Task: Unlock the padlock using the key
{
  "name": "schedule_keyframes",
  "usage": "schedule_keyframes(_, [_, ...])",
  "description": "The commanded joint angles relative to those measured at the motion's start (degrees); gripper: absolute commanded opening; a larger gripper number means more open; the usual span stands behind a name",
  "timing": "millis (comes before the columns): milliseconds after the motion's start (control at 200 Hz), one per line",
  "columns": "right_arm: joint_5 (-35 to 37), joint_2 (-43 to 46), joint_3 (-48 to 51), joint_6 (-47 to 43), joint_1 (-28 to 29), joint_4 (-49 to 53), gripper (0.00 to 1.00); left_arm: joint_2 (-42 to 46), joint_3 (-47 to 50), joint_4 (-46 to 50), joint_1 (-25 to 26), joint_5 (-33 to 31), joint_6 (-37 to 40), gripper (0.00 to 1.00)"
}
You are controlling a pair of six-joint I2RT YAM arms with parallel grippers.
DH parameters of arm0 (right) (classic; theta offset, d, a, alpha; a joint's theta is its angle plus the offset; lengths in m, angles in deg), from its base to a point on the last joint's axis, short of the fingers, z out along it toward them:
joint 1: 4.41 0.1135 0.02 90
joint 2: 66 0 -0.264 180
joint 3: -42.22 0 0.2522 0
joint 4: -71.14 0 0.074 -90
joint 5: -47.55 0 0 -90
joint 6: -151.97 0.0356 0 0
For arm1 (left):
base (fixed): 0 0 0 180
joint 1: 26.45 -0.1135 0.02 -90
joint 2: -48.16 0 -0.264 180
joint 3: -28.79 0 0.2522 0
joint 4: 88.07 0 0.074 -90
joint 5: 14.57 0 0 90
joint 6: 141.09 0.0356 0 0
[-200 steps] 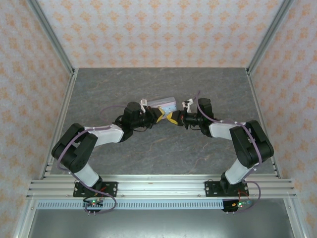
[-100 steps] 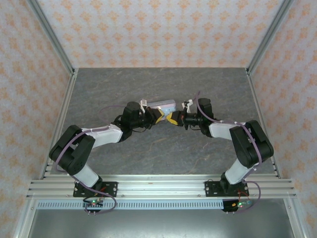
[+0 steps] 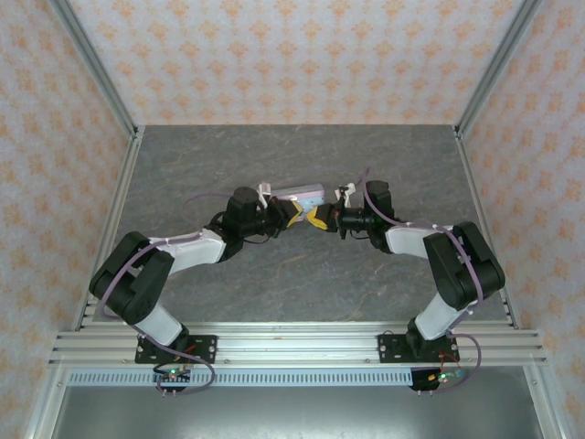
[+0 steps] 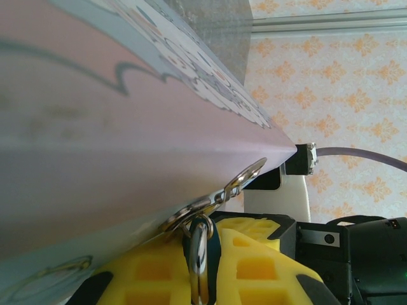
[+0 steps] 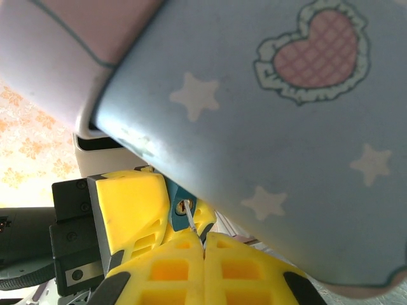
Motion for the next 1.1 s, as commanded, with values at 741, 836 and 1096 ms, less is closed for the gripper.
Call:
schedule_keyframes(741, [4.52,-0.26,2.93,3.33,2.93,-10.84,0.0,3.75,-0.5,-7.17,3.13,14.01,0.29,0.0])
schedule_keyframes(836, [4.52,0.12,3.19,3.13,2.85,-10.45,0.0,4.19,0.4,-8.88,2.95,13.84,-0.8,0.0])
schedule_keyframes(1096, [4.94,2.36,2.01,-3.73,3.09,-1.56,0.0,3.99,0.6,-10.79,2.79,13.75,-2.1,0.0])
